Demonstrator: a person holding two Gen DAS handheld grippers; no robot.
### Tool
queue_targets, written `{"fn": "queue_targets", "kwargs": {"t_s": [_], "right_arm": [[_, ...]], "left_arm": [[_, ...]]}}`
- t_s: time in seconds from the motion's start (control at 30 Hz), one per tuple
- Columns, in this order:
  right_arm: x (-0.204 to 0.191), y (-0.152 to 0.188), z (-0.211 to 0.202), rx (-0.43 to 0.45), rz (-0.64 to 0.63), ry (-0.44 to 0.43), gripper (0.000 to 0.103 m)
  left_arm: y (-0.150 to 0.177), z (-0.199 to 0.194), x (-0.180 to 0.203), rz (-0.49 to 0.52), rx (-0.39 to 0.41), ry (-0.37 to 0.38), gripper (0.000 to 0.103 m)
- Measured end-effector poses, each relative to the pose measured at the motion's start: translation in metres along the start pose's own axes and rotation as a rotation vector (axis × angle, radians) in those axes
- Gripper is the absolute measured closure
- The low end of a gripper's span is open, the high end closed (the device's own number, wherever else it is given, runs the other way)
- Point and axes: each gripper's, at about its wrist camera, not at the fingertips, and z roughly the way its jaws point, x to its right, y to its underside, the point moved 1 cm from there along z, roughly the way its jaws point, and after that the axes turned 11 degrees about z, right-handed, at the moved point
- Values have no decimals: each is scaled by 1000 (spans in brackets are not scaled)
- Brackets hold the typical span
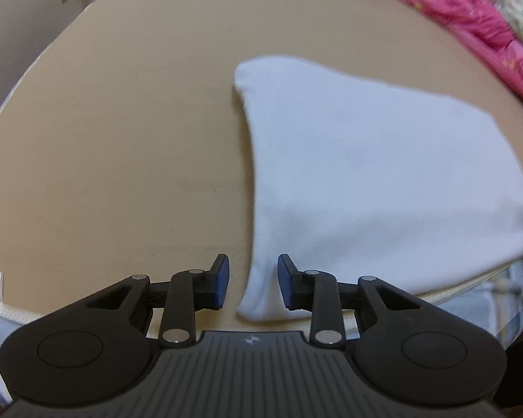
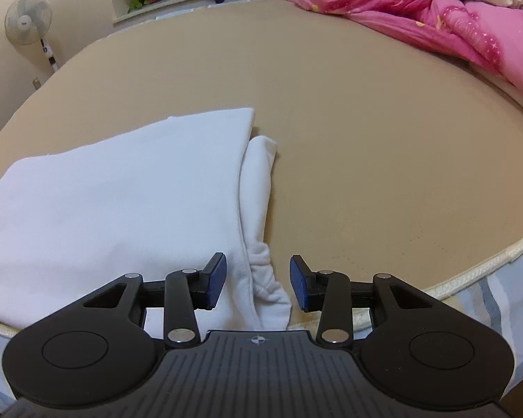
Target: Fold small clothes
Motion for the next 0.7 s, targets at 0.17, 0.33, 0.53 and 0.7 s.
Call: {"fn": "queue_targets", "kwargs": {"t_s": [0.17,0.33,0.53,0.7], "right_arm": [[-2,3,19,-34,1,56,59],[-28,11,-19,154,-24,10,83],[-102,45,-46,273,-69,-129,96],[-194,93,-48,270,-151,-276,95]], "left_arm": [[-1,-17,-29,-132,72,-12,68],[11,-48,-67,-263,168,-58,68],[34,-81,-102,-330,250,-89,68],[51,-99,-130,-401,261,-75,68]]}}
